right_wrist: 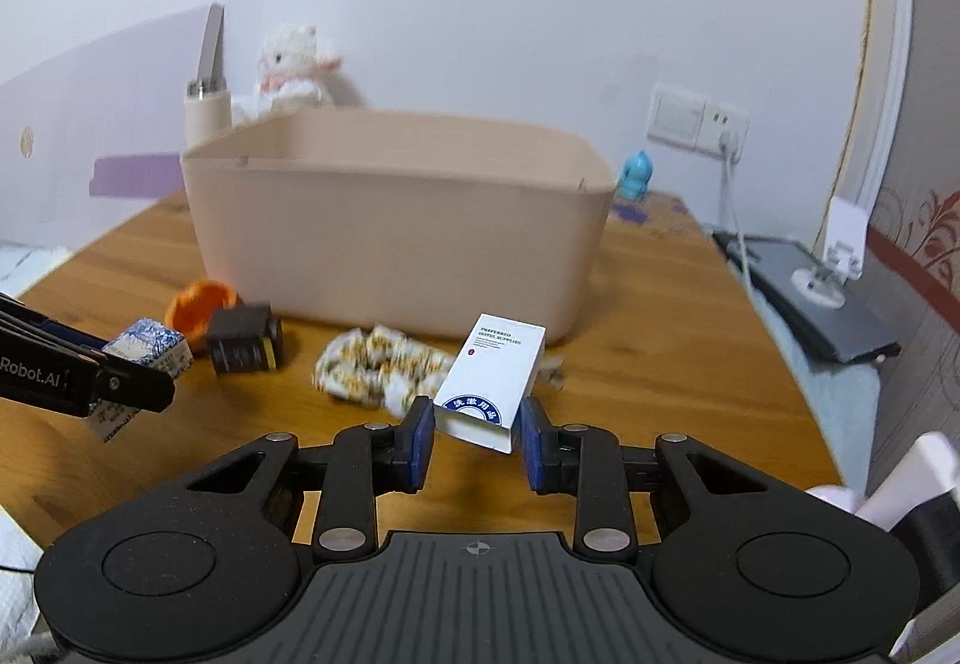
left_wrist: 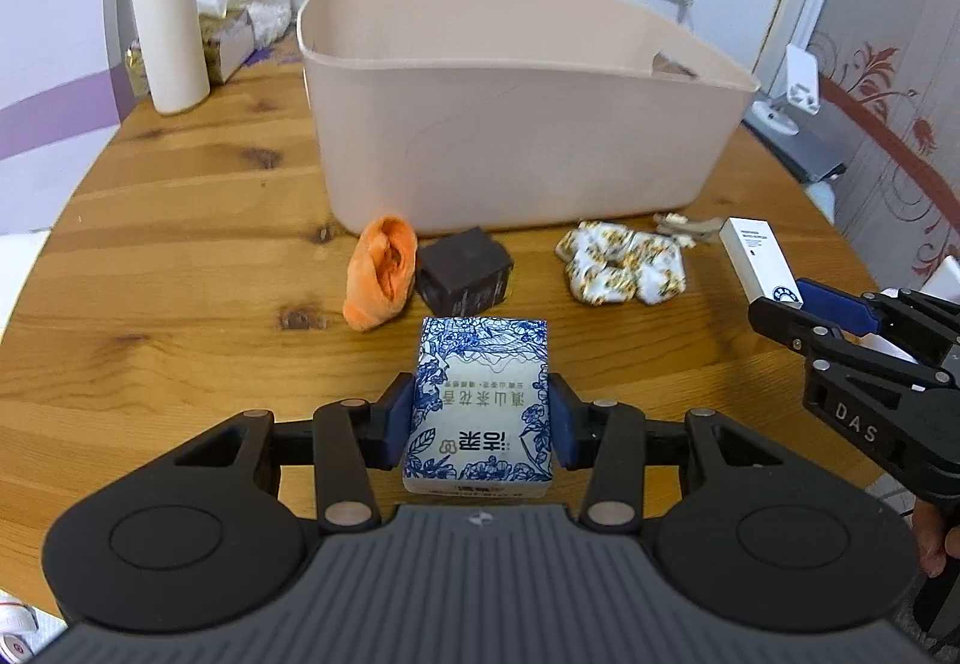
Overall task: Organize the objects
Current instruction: 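Carry both boxes over the basket and open both tools to release them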
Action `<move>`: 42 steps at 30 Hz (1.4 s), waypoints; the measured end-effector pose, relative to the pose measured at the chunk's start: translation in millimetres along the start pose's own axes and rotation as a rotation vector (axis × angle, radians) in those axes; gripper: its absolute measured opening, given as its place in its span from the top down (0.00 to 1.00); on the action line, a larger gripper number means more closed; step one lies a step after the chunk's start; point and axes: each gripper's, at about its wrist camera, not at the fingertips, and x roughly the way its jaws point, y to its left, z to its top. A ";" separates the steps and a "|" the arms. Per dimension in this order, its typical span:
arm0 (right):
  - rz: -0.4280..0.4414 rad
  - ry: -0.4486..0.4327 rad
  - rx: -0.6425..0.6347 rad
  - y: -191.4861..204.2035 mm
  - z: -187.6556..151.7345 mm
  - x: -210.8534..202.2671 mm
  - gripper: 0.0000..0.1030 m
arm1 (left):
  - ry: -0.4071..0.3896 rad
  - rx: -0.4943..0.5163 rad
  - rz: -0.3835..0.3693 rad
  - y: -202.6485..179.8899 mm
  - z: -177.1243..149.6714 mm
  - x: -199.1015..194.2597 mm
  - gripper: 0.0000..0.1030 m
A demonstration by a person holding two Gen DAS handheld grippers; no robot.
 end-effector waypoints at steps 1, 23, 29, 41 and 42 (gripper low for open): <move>-0.003 -0.015 0.001 0.0 4.4 -2.9 0.73 | -0.011 0.002 -0.002 -0.1 2.2 -4.2 0.54; -0.019 -0.191 -0.017 5.5 102.3 20.6 0.73 | -0.228 0.037 0.022 2.4 114.3 -25.1 0.54; -0.003 -0.176 -0.012 11.5 124.0 51.8 0.73 | -0.218 0.066 0.083 4.3 145.2 7.0 0.54; -0.023 -0.008 -0.033 16.3 119.2 130.9 0.73 | -0.051 0.138 0.124 -1.6 168.0 96.8 0.54; -0.026 0.006 -0.034 15.9 117.3 134.7 0.73 | -0.037 0.145 0.129 -2.0 168.6 102.3 0.54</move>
